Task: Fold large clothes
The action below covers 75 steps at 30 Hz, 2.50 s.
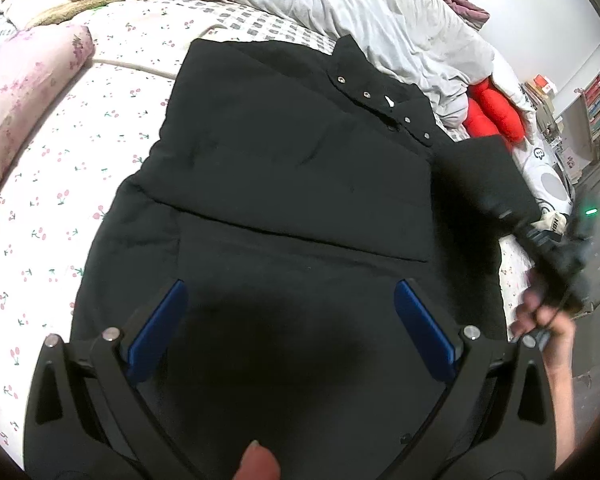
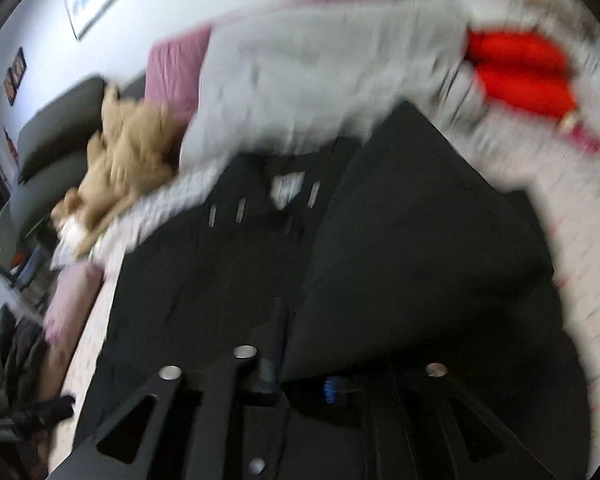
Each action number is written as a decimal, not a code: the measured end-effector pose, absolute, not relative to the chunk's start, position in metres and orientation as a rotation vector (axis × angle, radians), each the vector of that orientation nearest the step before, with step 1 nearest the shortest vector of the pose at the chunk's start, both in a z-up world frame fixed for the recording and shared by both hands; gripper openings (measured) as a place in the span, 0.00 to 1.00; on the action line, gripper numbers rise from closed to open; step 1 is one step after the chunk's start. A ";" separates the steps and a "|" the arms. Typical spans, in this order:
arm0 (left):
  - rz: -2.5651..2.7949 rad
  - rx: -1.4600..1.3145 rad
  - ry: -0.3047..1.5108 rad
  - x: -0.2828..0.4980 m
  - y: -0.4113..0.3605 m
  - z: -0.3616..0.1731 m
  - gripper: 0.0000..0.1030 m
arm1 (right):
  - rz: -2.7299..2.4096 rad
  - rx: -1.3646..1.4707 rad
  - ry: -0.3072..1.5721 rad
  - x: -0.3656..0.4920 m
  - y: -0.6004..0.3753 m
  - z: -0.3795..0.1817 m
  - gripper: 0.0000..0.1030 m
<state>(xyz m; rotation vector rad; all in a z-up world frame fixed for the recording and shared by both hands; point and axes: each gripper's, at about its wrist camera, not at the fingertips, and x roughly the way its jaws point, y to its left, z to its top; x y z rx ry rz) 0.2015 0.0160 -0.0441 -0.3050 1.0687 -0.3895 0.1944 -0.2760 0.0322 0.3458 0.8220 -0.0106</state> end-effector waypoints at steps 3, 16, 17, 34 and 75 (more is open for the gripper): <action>-0.379 -0.298 1.065 0.203 0.019 -0.045 0.99 | 0.082 0.440 0.968 0.204 -0.274 -0.013 0.53; -0.468 -0.287 0.950 0.226 -0.018 -0.038 0.98 | 0.024 0.685 0.738 0.121 -0.339 0.025 0.78; -0.491 -0.297 0.955 0.233 -0.027 -0.043 0.95 | -0.052 0.671 0.725 0.115 -0.350 0.024 0.78; -0.511 -0.138 0.889 0.274 -0.103 -0.089 0.01 | -0.369 0.391 0.815 0.141 -0.447 -0.021 0.50; -0.422 -0.346 1.499 0.046 0.156 -0.077 0.99 | -0.050 0.857 1.196 -0.181 -0.434 -0.002 0.82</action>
